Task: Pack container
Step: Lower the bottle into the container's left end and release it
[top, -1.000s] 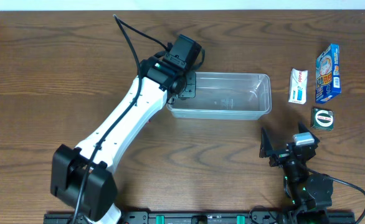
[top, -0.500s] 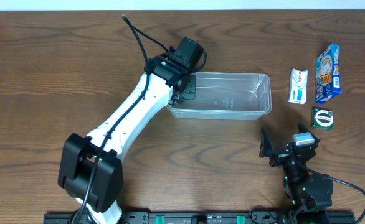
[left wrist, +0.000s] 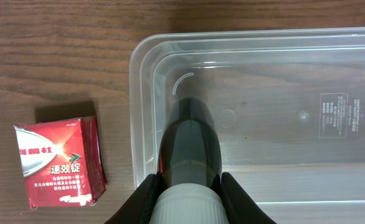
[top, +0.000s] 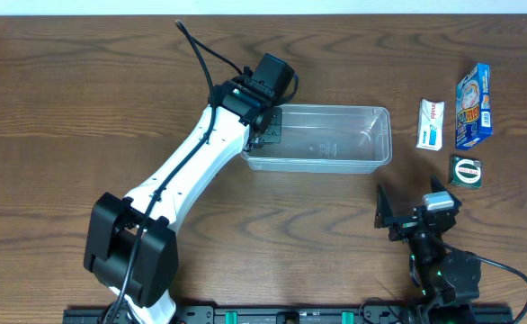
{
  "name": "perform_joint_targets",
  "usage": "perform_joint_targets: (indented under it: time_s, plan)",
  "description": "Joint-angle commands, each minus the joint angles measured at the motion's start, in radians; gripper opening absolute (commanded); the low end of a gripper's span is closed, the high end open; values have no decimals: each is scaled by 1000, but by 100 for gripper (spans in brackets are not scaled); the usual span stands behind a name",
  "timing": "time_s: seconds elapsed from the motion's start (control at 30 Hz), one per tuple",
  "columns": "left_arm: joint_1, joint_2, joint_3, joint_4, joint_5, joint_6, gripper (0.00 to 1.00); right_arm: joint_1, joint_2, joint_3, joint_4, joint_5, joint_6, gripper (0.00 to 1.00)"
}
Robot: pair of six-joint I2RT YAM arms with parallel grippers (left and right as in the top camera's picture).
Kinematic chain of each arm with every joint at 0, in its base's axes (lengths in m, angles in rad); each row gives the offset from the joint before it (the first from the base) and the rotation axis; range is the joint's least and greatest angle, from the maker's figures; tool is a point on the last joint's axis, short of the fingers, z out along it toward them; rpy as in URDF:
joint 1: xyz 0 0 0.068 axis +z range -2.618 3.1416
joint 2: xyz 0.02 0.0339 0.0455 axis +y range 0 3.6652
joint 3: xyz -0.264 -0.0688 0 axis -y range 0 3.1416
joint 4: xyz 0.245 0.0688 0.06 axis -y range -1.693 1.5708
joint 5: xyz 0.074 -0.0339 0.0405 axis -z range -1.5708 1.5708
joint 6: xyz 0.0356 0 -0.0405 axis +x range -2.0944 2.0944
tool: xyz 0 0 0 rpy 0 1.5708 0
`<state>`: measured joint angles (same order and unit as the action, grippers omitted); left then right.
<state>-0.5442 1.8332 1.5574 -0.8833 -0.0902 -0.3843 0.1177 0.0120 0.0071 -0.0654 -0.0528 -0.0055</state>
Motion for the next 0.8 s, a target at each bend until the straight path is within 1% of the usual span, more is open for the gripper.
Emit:
perform_joint_targets:
  time_s: [0.0, 0.33, 0.77]
  plan:
    - [1, 20, -3, -1, -27, 16, 27, -19, -6, -2, -3, -4, -10, 99]
    - [2, 68, -3, -1, -27, 15, 27, -19, -6, -2, -3, -4, -10, 99]
    - [2, 98, -3, 21, -33, -14, 27, -19, -6, -2, -3, -4, -10, 99]
